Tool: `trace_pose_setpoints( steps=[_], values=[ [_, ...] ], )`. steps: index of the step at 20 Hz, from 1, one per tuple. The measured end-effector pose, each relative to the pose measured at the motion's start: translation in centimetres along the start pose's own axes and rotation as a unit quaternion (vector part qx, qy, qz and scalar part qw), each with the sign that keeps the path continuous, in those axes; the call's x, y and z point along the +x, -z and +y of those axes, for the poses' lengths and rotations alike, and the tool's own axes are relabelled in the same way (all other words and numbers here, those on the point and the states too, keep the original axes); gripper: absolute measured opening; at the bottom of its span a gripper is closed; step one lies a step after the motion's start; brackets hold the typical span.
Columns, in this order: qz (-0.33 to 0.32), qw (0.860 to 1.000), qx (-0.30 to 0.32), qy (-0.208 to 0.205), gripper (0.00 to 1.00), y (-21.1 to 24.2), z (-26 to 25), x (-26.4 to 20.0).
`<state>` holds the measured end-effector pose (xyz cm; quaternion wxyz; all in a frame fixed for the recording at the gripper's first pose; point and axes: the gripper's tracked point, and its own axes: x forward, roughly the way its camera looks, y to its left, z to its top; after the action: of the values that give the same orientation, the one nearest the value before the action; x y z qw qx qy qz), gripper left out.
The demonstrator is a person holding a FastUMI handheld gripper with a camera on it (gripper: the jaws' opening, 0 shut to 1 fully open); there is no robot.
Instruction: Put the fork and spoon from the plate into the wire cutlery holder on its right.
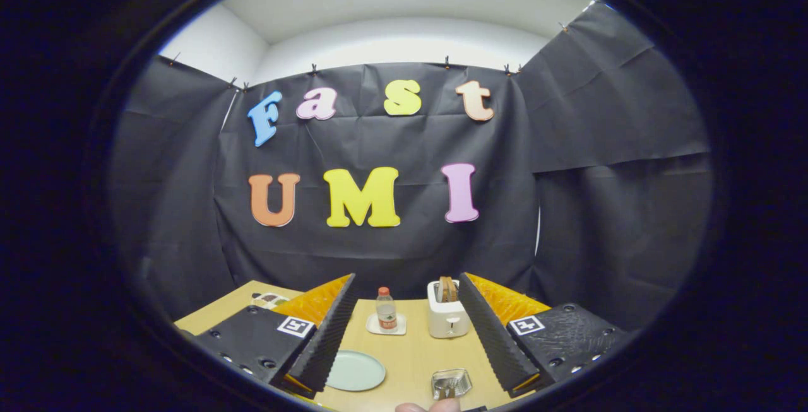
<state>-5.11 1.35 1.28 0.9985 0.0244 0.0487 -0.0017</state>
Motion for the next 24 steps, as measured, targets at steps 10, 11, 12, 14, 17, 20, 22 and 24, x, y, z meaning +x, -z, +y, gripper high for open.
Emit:
trace_pose_setpoints(
  steps=[10, 11, 12, 14, 17, 20, 22, 24],
  values=[
    [0.004, 1.000, 0.007, 0.017, 0.96, 0.2, -0.1, -1.3],
    [0.003, 1.000, 0.007, 0.019, 0.96, 0.1, -0.2, -1.4],
    [0.001, 1.000, 0.007, 0.020, 0.96, -0.1, -0.2, -1.4],
    [0.003, 1.000, 0.007, 0.019, 0.96, 0.0, 0.0, -1.4],
    [0.005, 1.000, 0.005, 0.015, 0.96, 0.3, 0.3, -1.3],
    [0.016, 1.000, 0.008, 0.012, 0.96, 0.8, 0.5, -1.0],
    [0.016, 1.000, 0.008, 0.014, 0.96, 0.8, 0.4, -0.9],
    [0.012, 1.000, 0.005, 0.013, 0.96, 0.6, 0.5, -0.7]
  ],
)
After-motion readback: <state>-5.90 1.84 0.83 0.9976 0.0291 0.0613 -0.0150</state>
